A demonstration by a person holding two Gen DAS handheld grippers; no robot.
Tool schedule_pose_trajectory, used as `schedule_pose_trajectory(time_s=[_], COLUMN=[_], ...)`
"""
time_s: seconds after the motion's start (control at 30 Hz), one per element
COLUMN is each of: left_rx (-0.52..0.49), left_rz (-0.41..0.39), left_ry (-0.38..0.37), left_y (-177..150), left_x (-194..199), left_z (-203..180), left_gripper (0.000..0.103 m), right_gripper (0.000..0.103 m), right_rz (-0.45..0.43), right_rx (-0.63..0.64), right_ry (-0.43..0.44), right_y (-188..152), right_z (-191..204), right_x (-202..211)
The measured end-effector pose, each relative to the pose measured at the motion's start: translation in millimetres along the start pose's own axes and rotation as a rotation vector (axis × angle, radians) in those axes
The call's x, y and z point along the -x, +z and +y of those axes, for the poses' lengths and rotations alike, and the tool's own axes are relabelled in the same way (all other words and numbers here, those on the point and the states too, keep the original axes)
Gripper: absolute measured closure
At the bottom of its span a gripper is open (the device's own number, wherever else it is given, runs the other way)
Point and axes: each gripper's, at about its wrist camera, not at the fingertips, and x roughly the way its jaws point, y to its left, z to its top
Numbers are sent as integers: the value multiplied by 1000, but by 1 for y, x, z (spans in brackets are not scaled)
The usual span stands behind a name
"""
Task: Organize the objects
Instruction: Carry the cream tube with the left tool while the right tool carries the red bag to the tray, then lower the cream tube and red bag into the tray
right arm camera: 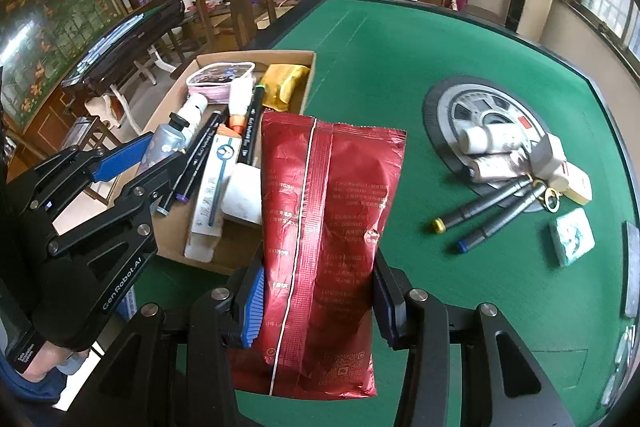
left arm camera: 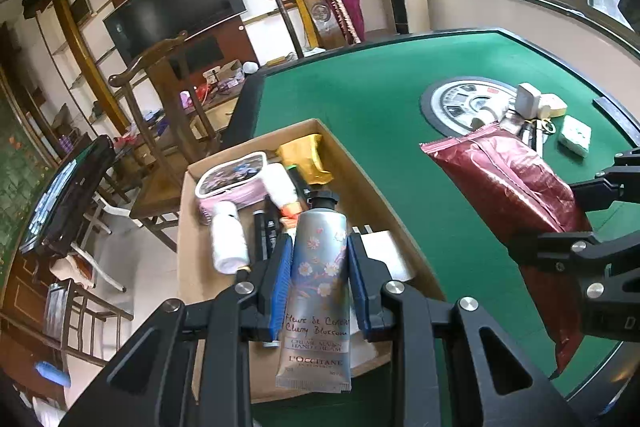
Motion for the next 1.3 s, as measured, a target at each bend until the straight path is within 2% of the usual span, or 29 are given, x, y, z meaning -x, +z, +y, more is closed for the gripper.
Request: schedule_pose_trajectory(time_s=[0.73,1.3], left_rx=[33,126], left_rz=[55,112], left_ry=[17,-4], left_y=[-20,-33], left_x=[-23,-42], left_z=[48,77], left_gripper=[76,76], right_gripper=[54,53], right_rz=[33,66], right_rx=[58,101], right_ry=[28,8], right_y=[39,59], right_z=[54,73], right_x=[-37,-72])
